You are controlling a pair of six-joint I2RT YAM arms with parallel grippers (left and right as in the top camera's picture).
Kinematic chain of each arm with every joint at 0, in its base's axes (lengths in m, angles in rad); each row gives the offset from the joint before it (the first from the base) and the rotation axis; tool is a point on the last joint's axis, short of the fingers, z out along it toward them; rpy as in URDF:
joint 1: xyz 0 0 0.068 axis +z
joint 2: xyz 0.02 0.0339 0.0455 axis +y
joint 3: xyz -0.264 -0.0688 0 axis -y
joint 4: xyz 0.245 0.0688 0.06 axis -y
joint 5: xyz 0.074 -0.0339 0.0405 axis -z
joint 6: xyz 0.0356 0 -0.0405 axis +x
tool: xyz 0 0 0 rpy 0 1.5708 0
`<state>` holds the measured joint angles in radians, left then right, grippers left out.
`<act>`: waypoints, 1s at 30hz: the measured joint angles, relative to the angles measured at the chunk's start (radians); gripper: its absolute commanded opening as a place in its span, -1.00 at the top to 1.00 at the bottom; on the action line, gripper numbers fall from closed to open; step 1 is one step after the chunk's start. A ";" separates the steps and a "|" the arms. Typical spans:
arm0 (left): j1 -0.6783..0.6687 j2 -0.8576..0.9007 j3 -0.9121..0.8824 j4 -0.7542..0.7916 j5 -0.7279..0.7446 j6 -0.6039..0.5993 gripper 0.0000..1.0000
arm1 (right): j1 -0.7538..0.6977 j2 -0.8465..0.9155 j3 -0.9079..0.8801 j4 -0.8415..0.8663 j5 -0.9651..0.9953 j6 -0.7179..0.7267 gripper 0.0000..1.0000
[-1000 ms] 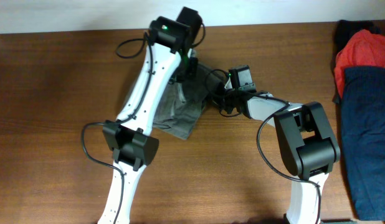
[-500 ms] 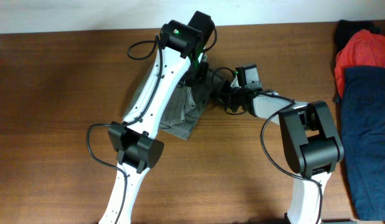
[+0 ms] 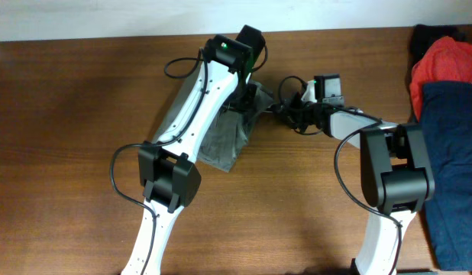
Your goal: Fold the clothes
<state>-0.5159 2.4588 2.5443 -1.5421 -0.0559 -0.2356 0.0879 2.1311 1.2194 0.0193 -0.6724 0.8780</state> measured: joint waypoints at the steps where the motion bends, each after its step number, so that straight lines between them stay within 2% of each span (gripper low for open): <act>1: 0.000 0.000 -0.006 0.002 0.000 0.003 -0.39 | -0.006 0.000 0.000 0.000 -0.012 -0.007 0.26; 7: 0.003 0.000 -0.009 0.033 -0.003 0.004 -0.46 | -0.019 0.000 0.020 -0.053 -0.053 -0.049 -0.08; 10: 0.012 0.000 -0.008 0.036 -0.003 0.005 -0.46 | -0.044 0.000 0.092 -0.228 -0.063 -0.130 -0.10; 12: 0.031 0.000 -0.003 0.036 -0.003 0.005 -0.46 | -0.071 -0.013 0.178 -0.435 -0.040 -0.219 -0.09; 13: 0.051 0.000 0.007 0.037 -0.003 0.005 -0.46 | -0.078 -0.021 0.203 -0.480 -0.029 -0.241 -0.08; 14: 0.074 0.000 0.018 0.037 -0.003 0.005 -0.46 | -0.087 -0.044 0.255 -0.584 -0.005 -0.297 0.00; 16: 0.112 0.000 0.030 0.040 -0.003 0.004 -0.40 | -0.091 -0.076 0.315 -0.660 0.010 -0.347 0.11; 21: 0.252 0.000 0.033 0.040 0.004 -0.018 -0.24 | -0.016 -0.176 0.440 -0.705 0.008 -0.492 0.73; 23: 0.297 0.000 0.032 0.040 0.009 -0.022 -0.11 | 0.030 -0.174 0.441 -0.696 0.008 -0.508 0.89; 25: 0.327 0.003 0.032 0.041 0.013 -0.022 0.29 | 0.093 -0.152 0.440 -0.677 0.008 -0.518 0.92; 26: 0.340 0.006 0.032 0.042 0.016 -0.020 0.71 | 0.134 -0.134 0.440 -0.655 0.008 -0.514 0.92; 27: 0.350 0.011 0.032 0.043 0.021 -0.019 0.99 | 0.162 -0.120 0.440 -0.642 0.009 -0.515 0.92; 30: 0.367 0.040 0.032 0.044 0.068 -0.002 1.00 | 0.245 -0.078 0.438 -0.624 0.048 -0.507 0.91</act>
<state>-0.1490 2.4985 2.5759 -1.4982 0.0116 -0.2375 0.3325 2.0529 1.6573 -0.6048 -0.6247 0.3714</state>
